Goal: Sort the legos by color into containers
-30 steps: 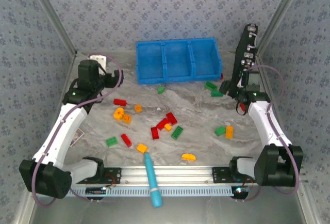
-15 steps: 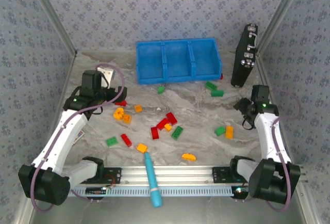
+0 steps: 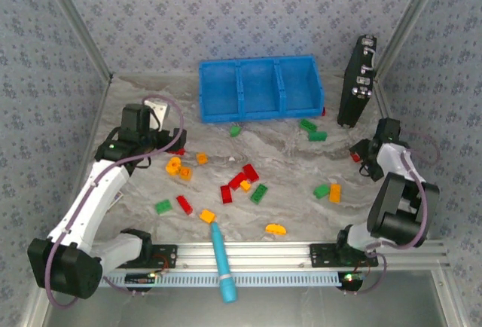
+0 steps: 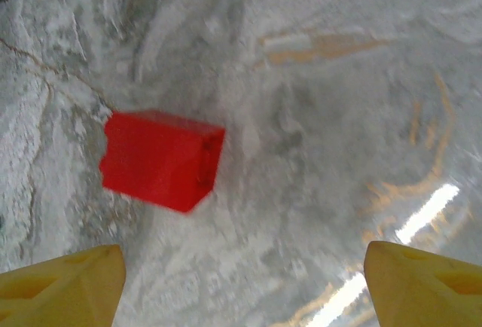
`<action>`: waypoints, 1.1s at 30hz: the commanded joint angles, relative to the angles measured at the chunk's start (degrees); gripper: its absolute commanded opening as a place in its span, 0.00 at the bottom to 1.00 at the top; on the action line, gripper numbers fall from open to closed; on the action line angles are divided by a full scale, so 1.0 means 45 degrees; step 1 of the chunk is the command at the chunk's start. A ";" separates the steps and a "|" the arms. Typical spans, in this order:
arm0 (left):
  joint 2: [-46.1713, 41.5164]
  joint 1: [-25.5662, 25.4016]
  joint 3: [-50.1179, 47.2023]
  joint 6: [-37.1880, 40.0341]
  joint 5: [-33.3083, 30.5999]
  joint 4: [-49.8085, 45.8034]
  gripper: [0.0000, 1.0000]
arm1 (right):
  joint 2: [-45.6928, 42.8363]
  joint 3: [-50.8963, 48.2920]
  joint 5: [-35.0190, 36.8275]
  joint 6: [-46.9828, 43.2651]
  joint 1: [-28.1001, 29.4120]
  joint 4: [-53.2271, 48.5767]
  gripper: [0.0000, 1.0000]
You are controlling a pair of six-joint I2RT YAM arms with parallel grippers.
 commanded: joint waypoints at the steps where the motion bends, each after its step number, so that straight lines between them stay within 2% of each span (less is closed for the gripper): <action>1: 0.0080 -0.0088 0.0054 0.0269 -0.0062 -0.0189 1.00 | 0.0938 0.0717 -0.0441 -0.0425 -0.0097 0.0619 0.85; 7: 0.0209 -0.0099 0.0167 0.0290 -0.0298 -0.0211 1.00 | 0.2012 0.1305 -0.0657 -0.0319 -0.0114 0.1015 0.85; 13: 0.0731 -0.0194 0.0599 0.0255 -0.0315 -0.0523 1.00 | 0.2904 0.1868 -0.0377 -0.0550 -0.0114 0.1000 0.78; 21: 0.0981 -0.0287 0.0825 0.0352 -0.0515 -0.0483 1.00 | 0.3984 0.2347 -0.0315 -0.0824 0.0031 0.0961 0.63; 25: 0.1261 -0.0296 0.0934 0.0397 -0.0512 -0.0428 1.00 | 0.4082 0.2649 0.0241 -0.1277 0.0219 0.0541 0.46; 27: 0.1393 -0.0314 0.0905 0.0387 -0.0492 -0.0320 1.00 | 0.3953 0.2669 0.0404 -0.1398 0.0276 0.0384 0.40; 33: 0.1803 -0.0316 0.0863 0.0600 -0.0521 0.0013 1.00 | 0.2917 0.2478 0.0535 -0.1827 0.0349 -0.0533 0.34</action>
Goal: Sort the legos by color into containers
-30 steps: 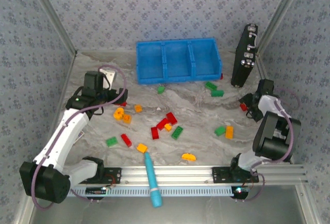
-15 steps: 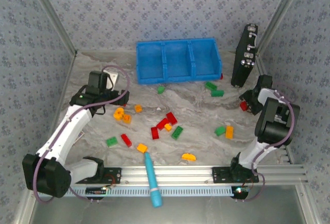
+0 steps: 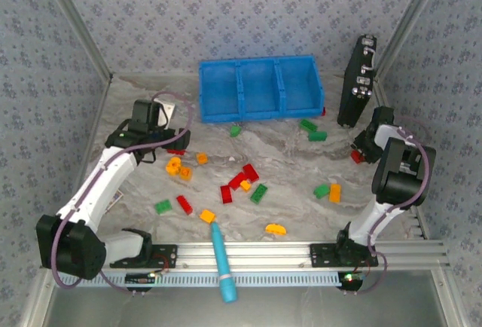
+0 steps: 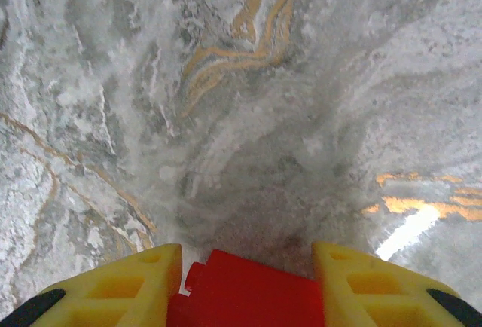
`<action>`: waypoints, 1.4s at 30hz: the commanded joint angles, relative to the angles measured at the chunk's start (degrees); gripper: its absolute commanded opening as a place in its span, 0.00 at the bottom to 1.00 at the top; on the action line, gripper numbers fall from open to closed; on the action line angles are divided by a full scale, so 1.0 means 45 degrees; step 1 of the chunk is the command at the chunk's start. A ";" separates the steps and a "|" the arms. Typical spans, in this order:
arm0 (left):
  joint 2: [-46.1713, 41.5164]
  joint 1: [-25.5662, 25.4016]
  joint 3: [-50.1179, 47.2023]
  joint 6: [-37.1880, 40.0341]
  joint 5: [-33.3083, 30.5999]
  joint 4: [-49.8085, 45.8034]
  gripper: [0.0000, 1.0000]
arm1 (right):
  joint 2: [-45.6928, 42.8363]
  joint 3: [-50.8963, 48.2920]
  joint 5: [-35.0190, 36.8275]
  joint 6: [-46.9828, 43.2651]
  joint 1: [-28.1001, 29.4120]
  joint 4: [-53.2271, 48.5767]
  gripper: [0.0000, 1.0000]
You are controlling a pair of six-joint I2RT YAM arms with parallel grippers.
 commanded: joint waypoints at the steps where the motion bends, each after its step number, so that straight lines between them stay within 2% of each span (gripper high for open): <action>1: 0.0239 -0.0075 0.0324 0.0361 -0.0259 0.0336 1.00 | -0.1124 0.0050 0.0272 -0.0460 0.0136 -0.1178 0.34; 4: 0.0500 -0.0027 0.0527 0.0381 -0.0732 0.0624 1.00 | -0.2644 0.0325 0.0012 -0.0687 0.0829 -0.1687 0.34; 7: 0.0975 0.0095 0.0967 -0.0036 -0.0995 0.0914 1.00 | -0.3703 0.1512 0.0300 -0.1229 0.2175 -0.2408 0.34; 12: 0.1957 0.0373 0.1724 -0.1058 -0.1485 0.1499 1.00 | -0.3842 0.4117 0.0924 -0.2097 0.4250 -0.1977 0.34; 16: 0.2777 0.0502 0.2269 -0.2294 -0.1536 0.2255 1.00 | -0.2622 0.5293 0.1006 -0.2980 0.5291 -0.0062 0.34; 21: 0.4064 0.0089 0.2965 -0.3269 -0.1890 0.3204 1.00 | -0.0215 0.6659 0.0839 -0.3871 0.5978 0.1724 0.34; 31: 0.7561 -0.0786 0.5189 -0.4115 -0.2852 0.3766 0.98 | 0.4539 1.0152 0.1240 -0.5264 0.6883 0.1697 0.36; 36: 0.8996 -0.0990 0.6095 -0.4289 -0.3322 0.4056 0.96 | 0.5087 1.0385 0.1238 -0.5499 0.7050 0.1706 0.48; 42: 1.0675 -0.1100 0.7567 -0.4382 -0.3193 0.3808 0.92 | 0.4344 0.9493 0.0886 -0.5832 0.6973 0.2247 0.64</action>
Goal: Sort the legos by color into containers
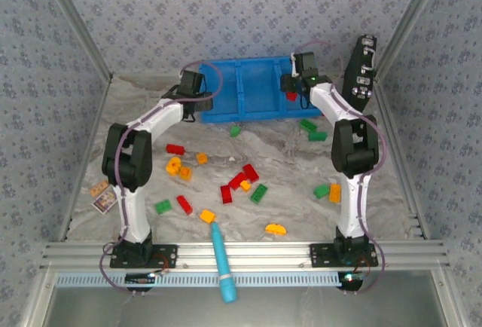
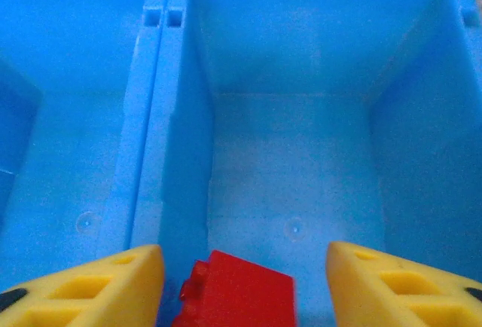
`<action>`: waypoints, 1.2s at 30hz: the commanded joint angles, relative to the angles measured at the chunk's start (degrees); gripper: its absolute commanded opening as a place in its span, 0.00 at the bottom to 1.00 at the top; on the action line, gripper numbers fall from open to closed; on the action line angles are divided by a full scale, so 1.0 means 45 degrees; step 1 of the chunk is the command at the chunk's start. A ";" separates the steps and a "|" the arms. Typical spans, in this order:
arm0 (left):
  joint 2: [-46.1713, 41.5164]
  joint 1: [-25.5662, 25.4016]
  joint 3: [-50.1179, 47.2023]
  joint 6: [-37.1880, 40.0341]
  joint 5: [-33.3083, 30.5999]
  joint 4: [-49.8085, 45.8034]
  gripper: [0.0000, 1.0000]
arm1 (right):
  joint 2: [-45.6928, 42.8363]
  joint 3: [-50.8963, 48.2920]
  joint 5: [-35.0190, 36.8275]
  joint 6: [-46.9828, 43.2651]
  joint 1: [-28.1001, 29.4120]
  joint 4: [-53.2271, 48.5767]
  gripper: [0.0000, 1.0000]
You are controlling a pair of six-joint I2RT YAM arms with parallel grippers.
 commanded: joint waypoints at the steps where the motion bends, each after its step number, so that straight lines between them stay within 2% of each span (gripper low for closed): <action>1: 0.0761 -0.0100 0.1068 -0.0240 -0.0199 0.0127 0.90 | -0.0824 -0.0371 -0.0135 -0.0390 -0.0108 0.0246 0.66; 5: 0.1403 -0.0100 0.1616 -0.0269 -0.0266 0.0116 0.79 | -0.1408 -0.0760 -0.0447 -0.0558 -0.0222 0.0177 0.70; 12: 0.2020 -0.0080 0.1971 -0.0181 -0.0607 0.0273 0.43 | -0.3718 -0.2659 -0.1278 -0.1157 -0.0537 0.0773 0.75; 17: 0.2184 0.0102 0.2070 -0.0285 -0.0836 0.0263 0.30 | -0.4715 -0.3448 -0.0864 -0.1011 -0.1263 0.0277 0.77; 20: 0.2095 0.0369 0.1942 -0.0349 -0.0977 0.0219 0.27 | -0.4911 -0.3763 -0.0847 -0.0834 -0.1784 0.0058 0.77; 26: 0.1382 0.1163 0.1032 -0.0621 -0.1463 0.0438 0.25 | -0.3805 -0.2692 -0.0700 -0.0433 -0.2306 -0.1504 0.77; 32: 0.1017 0.1755 0.0487 -0.0971 -0.1531 0.0802 0.26 | -0.2144 -0.1184 -0.0856 0.0359 -0.2307 -0.2989 0.76; 34: 0.1092 0.1766 0.0452 -0.0764 -0.1407 0.1001 0.37 | -0.1744 -0.1069 -0.0715 0.0584 -0.2228 -0.3057 0.76; 36: 0.1208 0.1755 0.0547 -0.0675 -0.1065 0.1023 0.58 | -0.1277 -0.0807 -0.0504 0.0797 -0.2218 -0.3267 0.75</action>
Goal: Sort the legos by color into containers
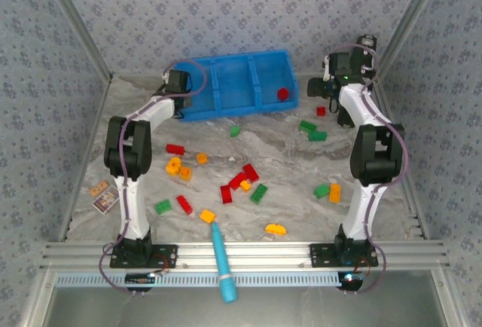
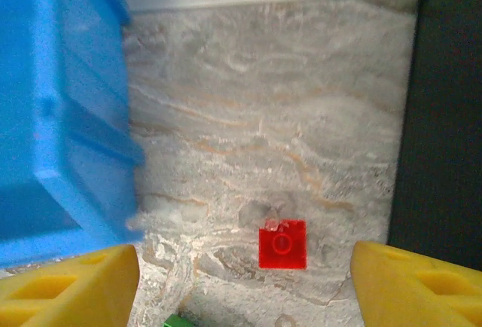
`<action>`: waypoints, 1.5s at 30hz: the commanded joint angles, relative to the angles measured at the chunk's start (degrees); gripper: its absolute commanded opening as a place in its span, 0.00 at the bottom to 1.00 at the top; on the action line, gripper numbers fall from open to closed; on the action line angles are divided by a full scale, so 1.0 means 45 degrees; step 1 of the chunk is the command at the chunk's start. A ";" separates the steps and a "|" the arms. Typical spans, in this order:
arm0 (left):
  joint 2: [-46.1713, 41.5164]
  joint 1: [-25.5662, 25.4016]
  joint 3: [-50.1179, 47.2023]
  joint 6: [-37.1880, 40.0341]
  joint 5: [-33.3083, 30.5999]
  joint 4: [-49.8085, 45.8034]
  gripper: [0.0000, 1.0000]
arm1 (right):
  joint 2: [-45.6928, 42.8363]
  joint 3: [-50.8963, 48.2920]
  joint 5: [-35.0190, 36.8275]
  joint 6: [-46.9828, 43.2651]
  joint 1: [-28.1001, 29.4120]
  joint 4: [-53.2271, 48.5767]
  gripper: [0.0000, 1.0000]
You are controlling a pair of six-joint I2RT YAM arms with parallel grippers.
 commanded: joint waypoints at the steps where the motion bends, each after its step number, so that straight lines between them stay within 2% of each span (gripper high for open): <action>1: -0.0225 0.0012 0.0078 -0.0061 -0.0041 0.0283 0.66 | 0.0764 0.0828 0.0505 0.0780 0.0068 -0.1046 0.75; 13: -0.1683 -0.0402 -0.0021 0.1676 0.0871 0.0703 0.88 | 0.3044 0.1957 0.0779 0.1222 -0.0134 -0.1899 0.73; 25: -0.5970 -0.0825 -0.0923 0.2899 0.1107 0.0001 0.89 | 0.4539 0.3787 0.1488 0.1255 -0.0205 -0.3364 0.69; 28: -0.7046 -0.0842 -0.1239 0.2505 0.1011 -0.0716 0.90 | 0.4863 0.4193 0.1508 0.1151 -0.0201 -0.3763 0.68; 34: -0.9706 -0.0945 -0.2940 0.2110 0.0756 -0.1217 0.91 | 0.5072 0.4303 0.1461 0.1107 -0.0317 -0.4036 0.57; 40: -1.1905 -0.0945 -0.3702 0.2260 -0.0002 -0.2894 0.91 | 0.5379 0.4676 0.1268 0.0976 -0.0339 -0.4277 0.39; 45: -1.3453 -0.0926 -0.4533 0.2468 -0.0874 -0.3810 0.93 | 0.5446 0.4943 0.1408 0.0580 -0.0186 -0.4187 0.37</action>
